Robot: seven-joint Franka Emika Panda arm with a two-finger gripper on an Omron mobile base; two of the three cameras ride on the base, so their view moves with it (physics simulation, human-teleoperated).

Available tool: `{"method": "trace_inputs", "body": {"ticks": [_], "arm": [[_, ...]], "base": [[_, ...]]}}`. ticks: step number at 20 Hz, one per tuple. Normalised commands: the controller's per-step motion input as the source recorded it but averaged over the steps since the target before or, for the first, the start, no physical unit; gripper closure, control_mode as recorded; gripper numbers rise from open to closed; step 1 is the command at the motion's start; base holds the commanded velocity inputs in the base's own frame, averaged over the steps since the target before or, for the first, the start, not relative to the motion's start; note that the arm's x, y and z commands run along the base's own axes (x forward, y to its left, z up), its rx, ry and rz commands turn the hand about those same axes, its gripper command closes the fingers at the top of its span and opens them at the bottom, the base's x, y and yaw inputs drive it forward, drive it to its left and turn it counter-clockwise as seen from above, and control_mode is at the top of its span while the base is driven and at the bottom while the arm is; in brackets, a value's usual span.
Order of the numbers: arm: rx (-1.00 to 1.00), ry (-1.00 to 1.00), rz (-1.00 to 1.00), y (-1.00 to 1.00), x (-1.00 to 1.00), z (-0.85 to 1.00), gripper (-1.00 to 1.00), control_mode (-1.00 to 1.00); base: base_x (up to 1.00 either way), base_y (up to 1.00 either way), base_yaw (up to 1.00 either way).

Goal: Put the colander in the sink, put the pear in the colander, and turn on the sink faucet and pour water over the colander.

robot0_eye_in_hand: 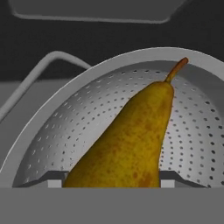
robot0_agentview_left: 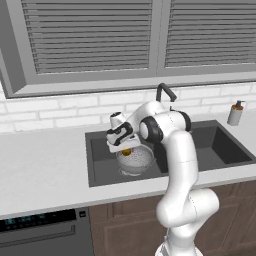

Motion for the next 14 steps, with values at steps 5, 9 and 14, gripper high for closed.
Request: {"method": "trace_inputs", "body": {"ticks": [5, 9, 14], "arm": [[0.0, 0.0, -0.06, -0.08, -0.15, -0.13, 1.0, -1.0], [0.0, -0.02, -0.09, -0.15, -0.39, -0.06, 1.0, -1.0], [0.0, -0.02, -0.14, -0.18, -0.26, -0.09, -1.0, -1.0]], "base": [[0.0, 0.0, 0.0], [0.0, 0.0, 0.0], [0.0, 0.0, 0.0]]}}
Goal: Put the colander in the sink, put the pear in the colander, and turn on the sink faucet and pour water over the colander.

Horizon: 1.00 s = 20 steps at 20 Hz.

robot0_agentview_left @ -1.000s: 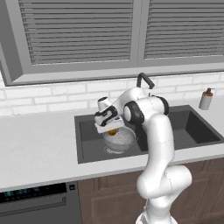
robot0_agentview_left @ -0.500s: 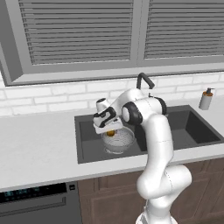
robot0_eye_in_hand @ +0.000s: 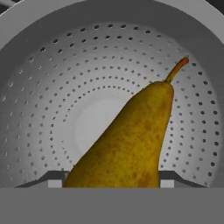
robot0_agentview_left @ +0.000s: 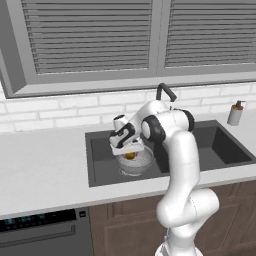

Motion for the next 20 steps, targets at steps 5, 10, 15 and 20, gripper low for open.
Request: {"method": "trace_inputs", "body": {"ticks": [5, 10, 15, 20], "arm": [[0.0, 0.0, -0.13, -0.19, 0.0, -0.01, -1.0, -1.0], [0.0, 0.0, -0.01, -0.05, -0.04, 0.14, -1.0, -1.0], [0.0, 0.0, 0.04, -0.02, -0.2, 0.41, -1.0, -1.0], [-0.01, 0.0, 0.2, 0.0, -0.34, 0.86, -1.0, -1.0]], "base": [[0.0, 0.0, 0.0], [0.0, 0.0, 0.0], [0.0, 0.0, 0.0], [0.0, 0.0, 0.0]]}}
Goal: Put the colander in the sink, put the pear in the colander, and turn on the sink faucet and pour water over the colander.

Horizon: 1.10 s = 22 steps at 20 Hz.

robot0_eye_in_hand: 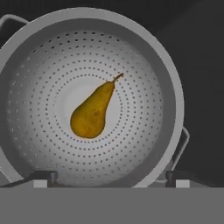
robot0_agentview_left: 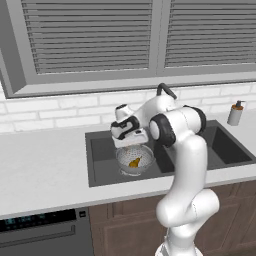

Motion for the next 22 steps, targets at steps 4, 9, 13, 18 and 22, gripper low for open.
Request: {"method": "trace_inputs", "body": {"ticks": [4, 9, 13, 18, 22], "arm": [[0.0, 0.0, 0.22, 0.0, -0.64, 0.85, -1.0, -1.0], [0.0, 0.0, 0.2, -0.07, -0.87, 0.64, -1.0, -1.0], [0.01, 0.03, 0.19, -0.24, -0.67, 0.69, -1.0, -1.0], [0.0, 0.12, 0.13, -0.43, -0.45, 0.74, -1.0, -1.0], [0.01, 0.11, 0.1, -0.48, -0.37, 0.79, -1.0, -1.0]], "base": [[0.0, 0.0, 0.0], [0.0, 0.0, 0.0], [0.0, 0.0, 0.0], [0.0, 0.0, 0.0], [0.0, 0.0, 0.0]]}}
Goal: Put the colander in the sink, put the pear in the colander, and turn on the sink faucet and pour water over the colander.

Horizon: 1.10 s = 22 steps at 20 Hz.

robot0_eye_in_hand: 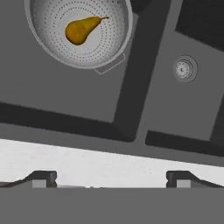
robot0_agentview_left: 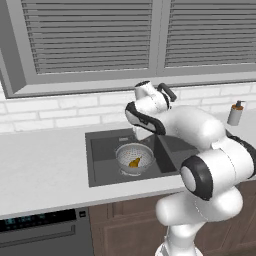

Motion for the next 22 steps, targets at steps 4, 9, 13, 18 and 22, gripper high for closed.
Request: {"method": "trace_inputs", "body": {"ticks": [4, 9, 13, 18, 22], "arm": [[0.07, -0.01, 0.09, -0.44, -0.38, 0.8, -1.0, -1.0], [0.02, -0.28, 0.01, -0.29, -0.17, 0.68, -1.0, -1.0], [0.02, -0.14, -0.03, -0.3, 0.07, 0.71, -1.0, -1.0], [0.03, 0.0, -0.1, -0.34, 0.19, 0.77, -1.0, -1.0], [0.08, 0.07, -0.13, -0.44, 0.27, 0.39, -1.0, -1.0]], "base": [[0.0, 0.0, 0.0], [0.0, 0.0, 0.0], [0.0, 0.0, 0.0], [0.0, 0.0, 0.0], [0.0, 0.0, 0.0]]}}
